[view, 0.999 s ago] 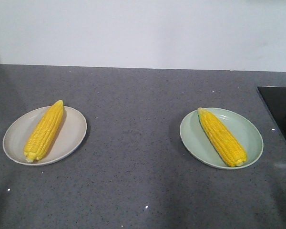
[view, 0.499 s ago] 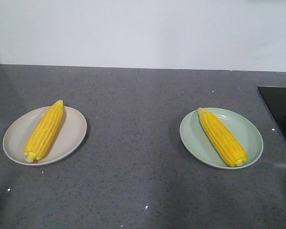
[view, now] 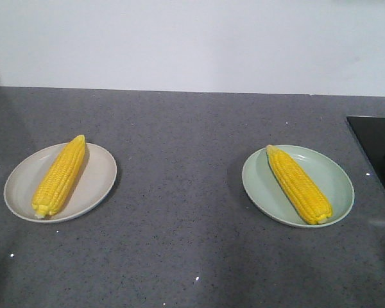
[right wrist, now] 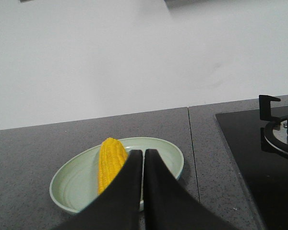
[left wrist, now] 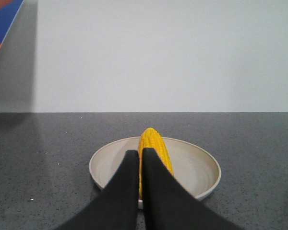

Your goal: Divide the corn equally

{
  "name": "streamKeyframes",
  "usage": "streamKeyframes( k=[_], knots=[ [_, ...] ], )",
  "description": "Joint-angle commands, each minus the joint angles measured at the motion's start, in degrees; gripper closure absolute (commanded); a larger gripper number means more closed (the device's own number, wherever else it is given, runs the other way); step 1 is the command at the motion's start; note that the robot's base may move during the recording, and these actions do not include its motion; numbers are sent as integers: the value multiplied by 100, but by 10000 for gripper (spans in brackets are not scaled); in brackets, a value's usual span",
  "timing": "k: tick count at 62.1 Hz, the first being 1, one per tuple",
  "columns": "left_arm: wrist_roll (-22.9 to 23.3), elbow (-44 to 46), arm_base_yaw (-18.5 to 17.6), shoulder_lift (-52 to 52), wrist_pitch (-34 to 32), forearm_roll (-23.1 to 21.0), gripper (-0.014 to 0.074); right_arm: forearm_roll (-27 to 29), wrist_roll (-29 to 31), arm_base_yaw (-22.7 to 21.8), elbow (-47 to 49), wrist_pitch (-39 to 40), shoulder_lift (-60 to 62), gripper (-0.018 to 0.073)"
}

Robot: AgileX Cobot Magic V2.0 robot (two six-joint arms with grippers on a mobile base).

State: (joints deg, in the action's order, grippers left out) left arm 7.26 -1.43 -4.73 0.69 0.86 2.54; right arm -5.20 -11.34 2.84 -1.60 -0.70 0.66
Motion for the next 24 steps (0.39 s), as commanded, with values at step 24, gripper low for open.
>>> streamKeyframes(
  k=[24],
  knots=[
    [22, 171, 13, 79, -426, -14, 603, -7, 31, -24, -94, 457, 38, 561]
  ],
)
